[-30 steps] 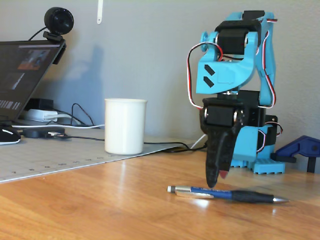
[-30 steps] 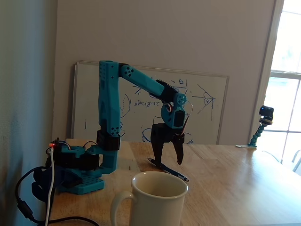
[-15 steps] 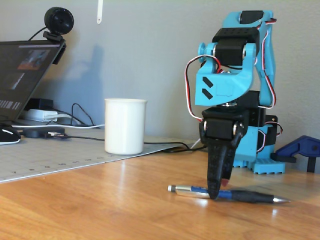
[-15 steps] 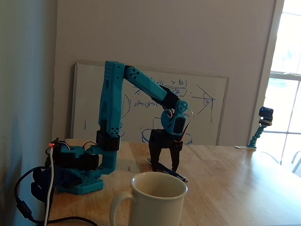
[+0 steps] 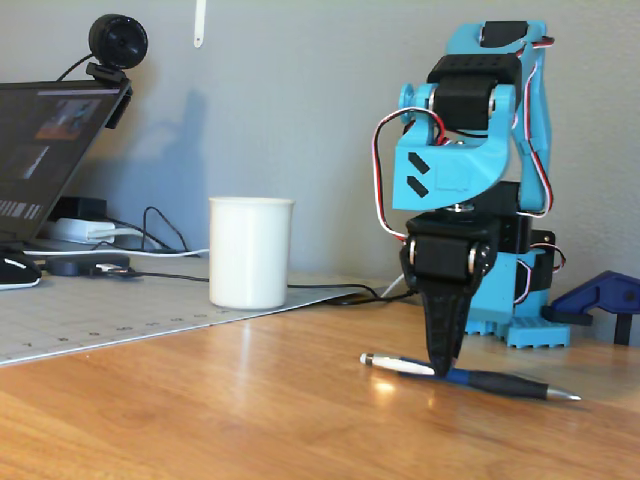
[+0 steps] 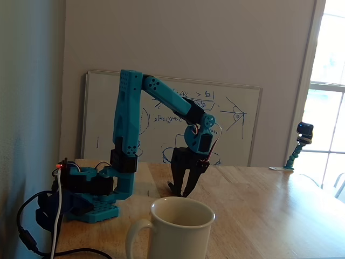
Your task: Grasp a pen and put it in a mug.
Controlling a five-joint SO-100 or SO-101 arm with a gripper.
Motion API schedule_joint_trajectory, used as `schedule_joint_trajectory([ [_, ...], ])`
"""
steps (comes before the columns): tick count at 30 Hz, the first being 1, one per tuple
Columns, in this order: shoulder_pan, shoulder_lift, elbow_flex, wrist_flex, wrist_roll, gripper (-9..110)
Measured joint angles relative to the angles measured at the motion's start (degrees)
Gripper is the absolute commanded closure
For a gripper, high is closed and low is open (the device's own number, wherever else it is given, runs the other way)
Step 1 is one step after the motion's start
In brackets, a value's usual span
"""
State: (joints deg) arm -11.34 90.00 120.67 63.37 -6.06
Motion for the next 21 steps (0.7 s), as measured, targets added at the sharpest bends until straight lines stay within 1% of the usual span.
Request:
schedule_joint_trajectory([
  [4, 0.0, 1.1, 0.0, 0.0, 0.0, 101],
  [11, 0.2, 9.4, 2.5, -1.1, 0.0, 101],
  [16, 1.1, 17.0, 9.8, -10.0, -0.7, 101],
  [19, 1.3, 22.3, 15.2, -17.4, -4.7, 101],
  [21, 1.9, 25.8, 18.0, -22.1, -9.6, 101],
])
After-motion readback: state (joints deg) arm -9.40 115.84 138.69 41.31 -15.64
